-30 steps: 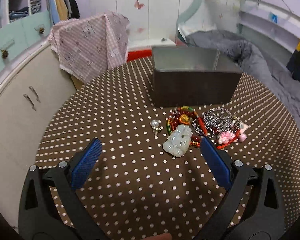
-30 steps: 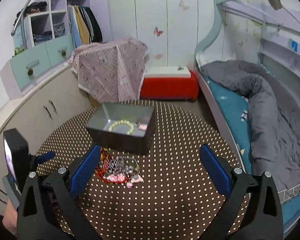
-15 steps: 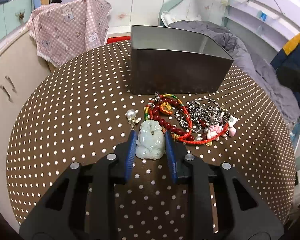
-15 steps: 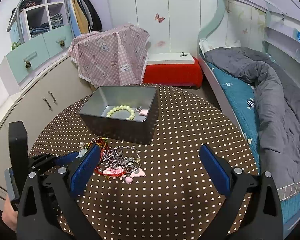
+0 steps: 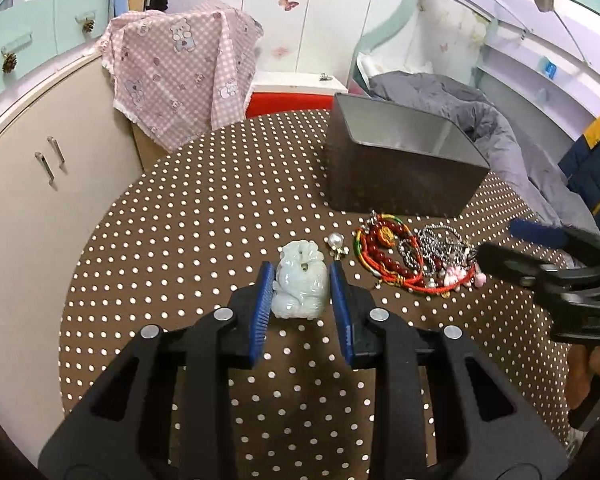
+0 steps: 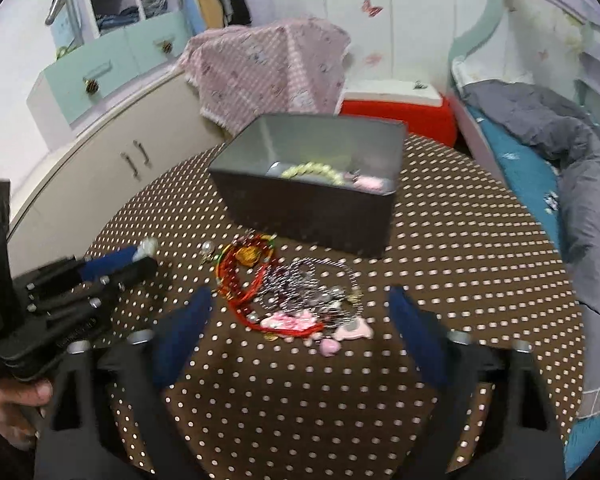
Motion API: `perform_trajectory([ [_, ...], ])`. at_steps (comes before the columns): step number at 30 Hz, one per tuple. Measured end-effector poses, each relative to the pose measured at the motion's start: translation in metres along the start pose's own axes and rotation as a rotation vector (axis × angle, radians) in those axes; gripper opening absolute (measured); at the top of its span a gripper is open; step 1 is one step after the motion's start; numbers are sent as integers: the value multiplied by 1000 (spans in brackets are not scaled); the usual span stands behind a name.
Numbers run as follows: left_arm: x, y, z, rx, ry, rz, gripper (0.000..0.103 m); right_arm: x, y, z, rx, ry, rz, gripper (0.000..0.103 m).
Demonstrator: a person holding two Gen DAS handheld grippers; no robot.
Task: Organize jewelry
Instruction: 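Hold the jade pendant in the left tool while the right tool grasps the red cord necklace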
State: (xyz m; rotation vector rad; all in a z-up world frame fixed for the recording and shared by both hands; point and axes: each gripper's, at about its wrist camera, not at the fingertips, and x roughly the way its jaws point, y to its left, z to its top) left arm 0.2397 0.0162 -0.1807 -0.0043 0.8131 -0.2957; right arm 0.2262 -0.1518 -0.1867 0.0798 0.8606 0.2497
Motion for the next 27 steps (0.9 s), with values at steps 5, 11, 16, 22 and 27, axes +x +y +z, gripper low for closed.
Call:
perform_trajectory([
  [5, -2, 1, 5, -6, -16, 4, 28, 21, 17, 13, -69, 23, 44, 39],
  [11, -1, 8, 15, -17, -25, 14, 28, 55, 32, 21, -149, 84, 43, 17],
  [16, -2, 15, 18, -23, -27, 16, 28, 56, 32, 19, -181, 91, 42, 0],
  [22, -3, 16, 21, -27, -34, 14, 28, 30, 23, 18, -160, 37, 91, 0],
  [27, -7, 15, 24, -20, -49, 11, 28, 9, 16, 23, -140, 0, 128, 0],
])
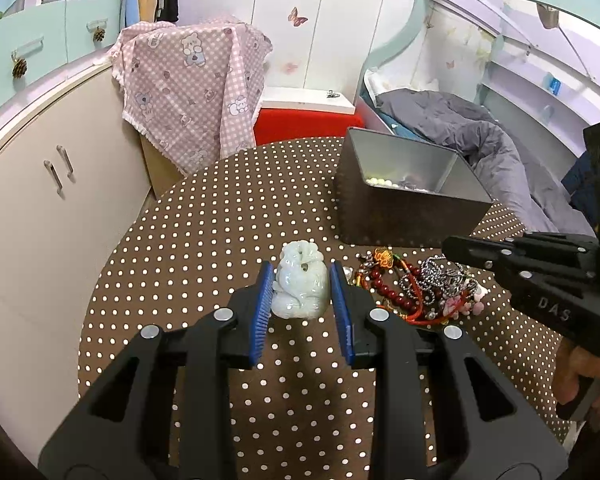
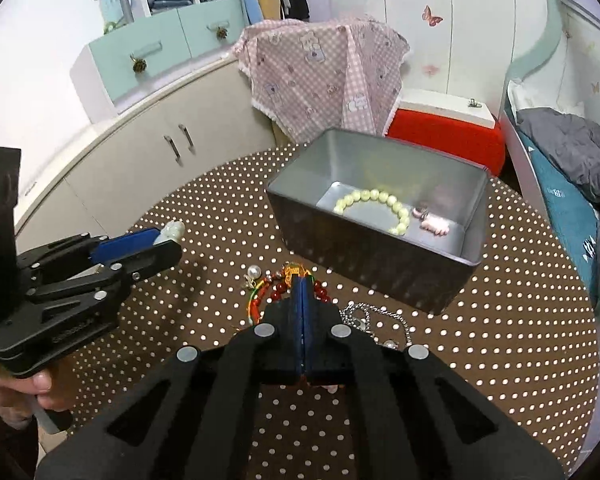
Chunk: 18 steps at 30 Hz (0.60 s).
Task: Organize jewelry
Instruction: 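Hold the jade pendant in the left tool while the right tool grasps the red cord necklace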
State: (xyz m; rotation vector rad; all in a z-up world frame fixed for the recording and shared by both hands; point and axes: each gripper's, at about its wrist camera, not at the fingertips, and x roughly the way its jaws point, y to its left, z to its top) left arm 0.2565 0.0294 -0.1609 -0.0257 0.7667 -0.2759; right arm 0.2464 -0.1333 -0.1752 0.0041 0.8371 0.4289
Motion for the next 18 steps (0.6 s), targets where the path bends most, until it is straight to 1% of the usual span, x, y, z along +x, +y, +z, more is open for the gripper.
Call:
perform_trajectory([
  [2, 0, 0, 1, -1, -2, -1, 28, 6, 2, 2, -26, 28, -15, 0],
  [3, 0, -1, 1, 0, -2, -2, 28, 11, 3, 1, -35, 34, -30, 4],
  [6, -2, -3, -1, 5, 0, -5, 28, 28, 8, 1, -62, 74, -54, 4],
  [8, -3, -5, -2, 8, 2, -4, 28, 36, 12, 1, -72, 92, -46, 4],
  [9, -3, -4, -3, 8, 3, -4, 28, 41, 15, 1, -75, 103, -52, 8],
  [10, -3, -5, -3, 7, 3, -2, 28, 45, 17, 1, -81, 116, -62, 15],
  [12, -5, -5, -4, 4, 2, 0, 28, 50, 19, -1, -88, 128, -93, 18],
  [14, -5, -4, -3, 4, 1, 1, 28, 51, 19, -2, -88, 130, -88, 18],
  [16, -5, -4, -4, 4, 1, 0, 28, 54, 20, -2, -102, 139, -123, 18],
  [17, -5, -5, -4, 4, 1, 1, 28, 57, 19, -3, -104, 150, -122, 18],
  [18, -5, -4, -3, 2, 1, -1, 28, 59, 18, -3, -101, 155, -118, 13],
])
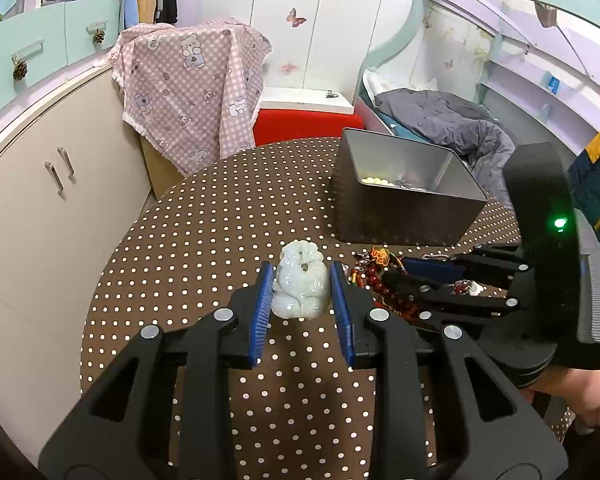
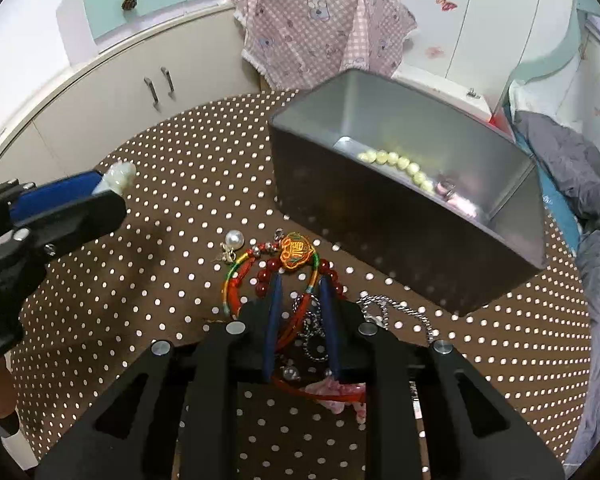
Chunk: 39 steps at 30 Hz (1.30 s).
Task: Organize jewelry
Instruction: 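Hold the jade pendant in the left tool while the right tool grasps the red cord necklace, then place the jade pendant and red cord necklace into the grey tray with both tools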
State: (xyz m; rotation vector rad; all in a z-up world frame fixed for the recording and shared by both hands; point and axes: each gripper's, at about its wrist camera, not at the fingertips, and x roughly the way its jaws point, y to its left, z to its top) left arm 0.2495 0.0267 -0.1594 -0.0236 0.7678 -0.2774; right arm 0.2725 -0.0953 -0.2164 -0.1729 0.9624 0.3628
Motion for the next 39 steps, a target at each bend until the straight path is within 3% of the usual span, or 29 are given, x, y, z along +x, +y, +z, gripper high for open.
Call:
perform_trajectory([
  [3, -1, -1, 0, 2, 1, 1, 28, -2, -4, -1, 9, -12, 11, 2],
  [15, -12, -1, 10, 10, -31, -2, 28, -76, -30, 10, 107, -194, 172, 2],
  [24, -33, -19, 54, 60, -127, -42, 28, -139, -59, 41, 125, -335, 136, 2],
  [32, -44, -32, 86, 89, -190, -51, 28, -167, -72, 53, 122, -408, 128, 2],
  [39, -38, -42, 108, 89, -195, -109, 28, -168, -86, 66, 132, -424, 72, 2],
])
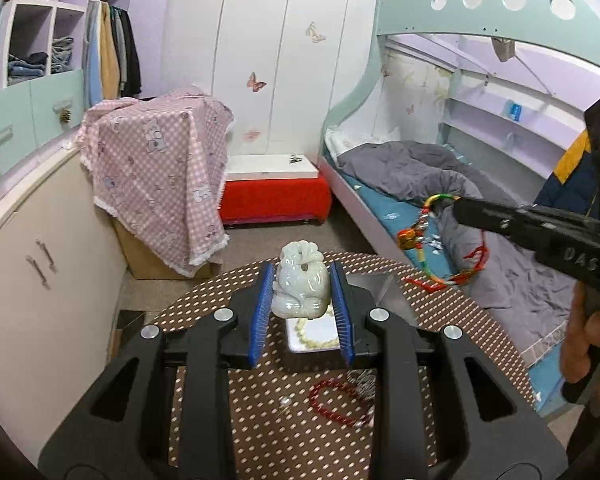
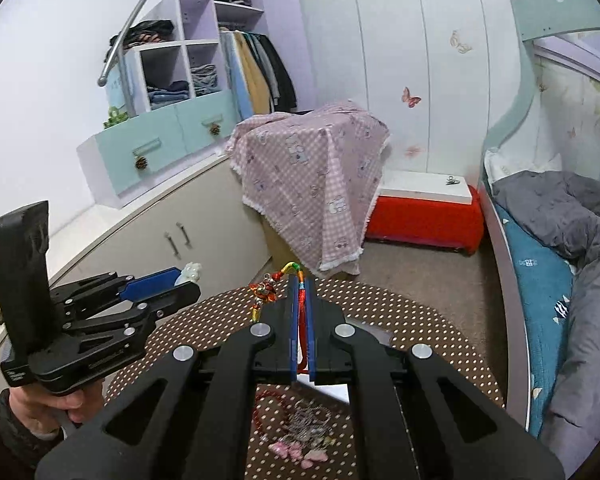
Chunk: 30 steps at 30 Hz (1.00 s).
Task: Organize jewelry
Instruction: 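Place the jade pendant and red cord necklace into the grey tray with both tools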
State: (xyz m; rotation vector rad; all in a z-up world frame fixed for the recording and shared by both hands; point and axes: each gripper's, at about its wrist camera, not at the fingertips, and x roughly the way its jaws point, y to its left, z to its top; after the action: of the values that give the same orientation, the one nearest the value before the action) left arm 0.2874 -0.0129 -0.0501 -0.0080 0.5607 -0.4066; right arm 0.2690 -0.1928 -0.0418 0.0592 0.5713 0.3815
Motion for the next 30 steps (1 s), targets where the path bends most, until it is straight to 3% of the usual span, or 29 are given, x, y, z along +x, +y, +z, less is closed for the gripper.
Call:
perform_trajectory([
  [9, 41, -3, 27, -42, 58, -92, 29, 48, -27, 6, 64, 77, -47, 2],
  [11, 50, 0, 29, -52, 80, -100, 41, 55, -30, 3, 83, 95, -47, 5],
  [12, 51, 3, 29, -61, 78, -93, 70, 60, -32, 1, 94, 105, -54, 10],
  [13, 50, 5, 29, -73, 62, -79, 86, 63, -34, 1, 104, 114, -58, 25],
  [14, 48, 7, 30, -81, 50, -70, 87, 65, -38, -2, 123, 119, -64, 34],
  [16, 45, 10, 31, -83, 43, -64, 88, 63, -42, -7, 144, 106, -88, 83],
  [18, 40, 12, 31, -83, 29, -25, 91, 55, -44, -10, 161, 72, -116, 92],
  [30, -12, 20, 19, -71, -55, 113, 93, 4, -34, -5, 162, -32, -177, 95],
])
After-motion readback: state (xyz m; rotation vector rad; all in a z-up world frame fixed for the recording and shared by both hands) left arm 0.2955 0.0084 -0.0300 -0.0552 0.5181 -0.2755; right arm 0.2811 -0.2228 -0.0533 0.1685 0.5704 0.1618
